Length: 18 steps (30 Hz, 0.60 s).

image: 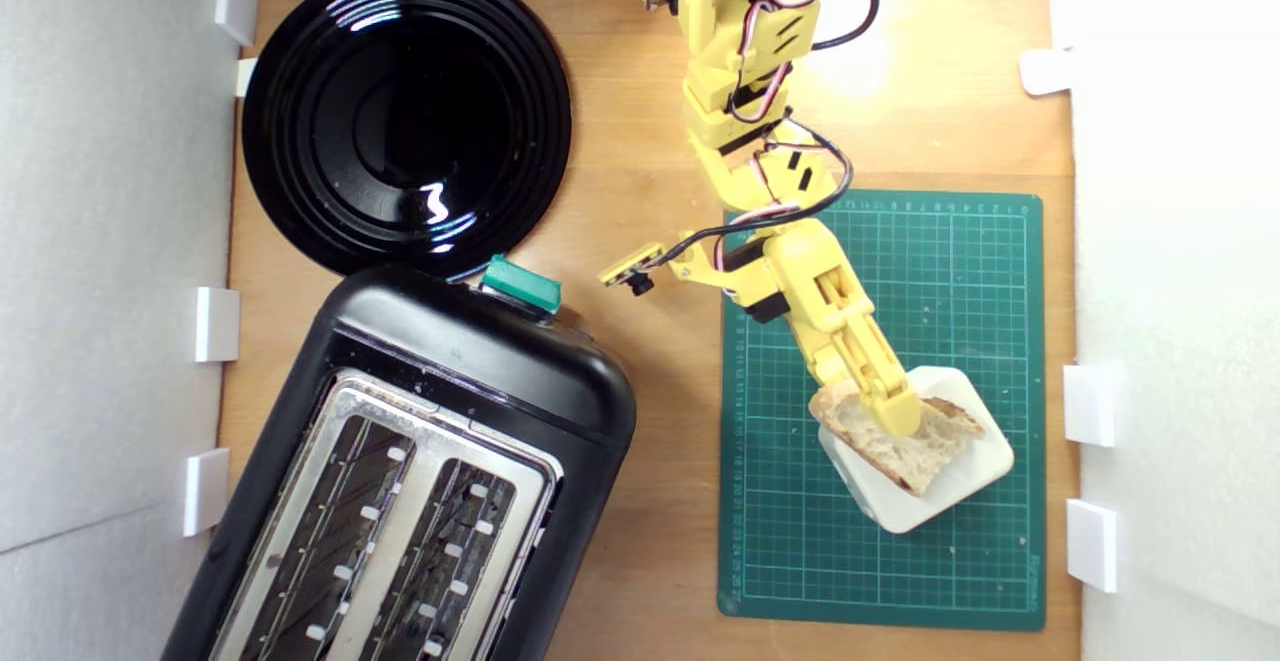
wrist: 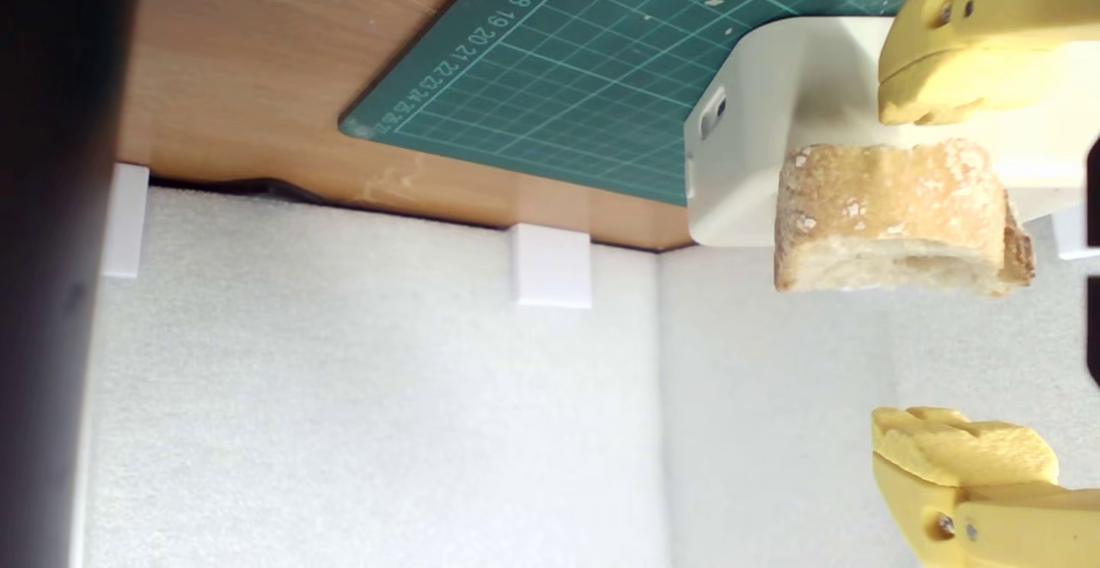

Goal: Pick bread and place in toaster

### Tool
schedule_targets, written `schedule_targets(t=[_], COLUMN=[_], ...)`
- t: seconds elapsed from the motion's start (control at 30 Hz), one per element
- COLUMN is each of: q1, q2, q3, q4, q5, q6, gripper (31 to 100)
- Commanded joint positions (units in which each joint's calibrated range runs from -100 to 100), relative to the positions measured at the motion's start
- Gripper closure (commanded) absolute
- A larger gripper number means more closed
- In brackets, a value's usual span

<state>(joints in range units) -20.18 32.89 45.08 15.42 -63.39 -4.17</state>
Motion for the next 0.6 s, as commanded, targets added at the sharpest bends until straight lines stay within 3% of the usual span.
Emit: schedule_targets(t=[0.0, 0.57], q1=[-0.69, -0.28], q2=[-0.86, 2.64], q3=[-2.27, -6.63], q4=[-0.64, -0.64], q5=[-1.71, -1.63], q6=[-0.46, -0.52], gripper=[31.8, 31.9])
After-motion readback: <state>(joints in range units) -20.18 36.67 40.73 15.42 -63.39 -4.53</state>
